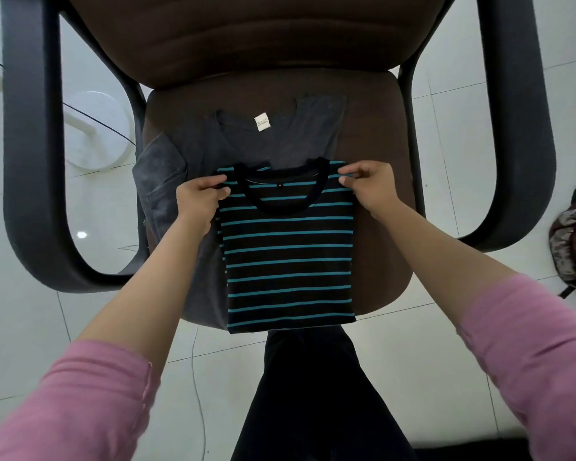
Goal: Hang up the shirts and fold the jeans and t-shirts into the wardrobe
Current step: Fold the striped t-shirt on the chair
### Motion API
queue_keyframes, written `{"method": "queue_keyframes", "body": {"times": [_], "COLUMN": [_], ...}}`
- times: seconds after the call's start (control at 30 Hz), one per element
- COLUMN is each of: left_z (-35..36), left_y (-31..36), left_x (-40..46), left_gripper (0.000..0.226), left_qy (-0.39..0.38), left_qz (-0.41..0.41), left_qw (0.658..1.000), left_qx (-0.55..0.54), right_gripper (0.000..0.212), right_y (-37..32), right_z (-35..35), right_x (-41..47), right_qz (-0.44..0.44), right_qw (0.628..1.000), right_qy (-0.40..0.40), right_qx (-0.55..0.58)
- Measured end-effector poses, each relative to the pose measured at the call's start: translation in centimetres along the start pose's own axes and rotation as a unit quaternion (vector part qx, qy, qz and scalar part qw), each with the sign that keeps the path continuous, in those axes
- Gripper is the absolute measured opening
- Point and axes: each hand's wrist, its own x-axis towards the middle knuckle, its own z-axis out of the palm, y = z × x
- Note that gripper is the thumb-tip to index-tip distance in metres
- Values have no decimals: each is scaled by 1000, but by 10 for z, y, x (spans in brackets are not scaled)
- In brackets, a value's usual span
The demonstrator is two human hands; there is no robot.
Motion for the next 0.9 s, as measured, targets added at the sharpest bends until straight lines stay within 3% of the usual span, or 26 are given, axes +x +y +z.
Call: {"method": "queue_keyframes", "body": {"times": [0.23, 0.43, 0.63, 0.9], "left_z": [0, 4, 6, -2], "left_y": [-1, 8, 3, -15], "left_x": [-4, 11, 15, -27], "left_gripper": [24, 20, 20, 18], "left_qy": [-5, -9, 61, -11], "left_qz": [9, 0, 5, 3], "left_qw": [1000, 999, 998, 1000], "left_qx": [-28, 35, 31, 9], "right_gripper": [15, 11, 7, 7], "right_y": [6, 1, 4, 16], "right_z": [2, 6, 13, 4], "right_x": [0, 4, 2, -34], "right_qz": [9, 19, 63, 32], "right_qw": [1000, 999, 992, 999], "right_qy": [9, 14, 84, -25], "right_qx": [19, 31, 64, 6]}}
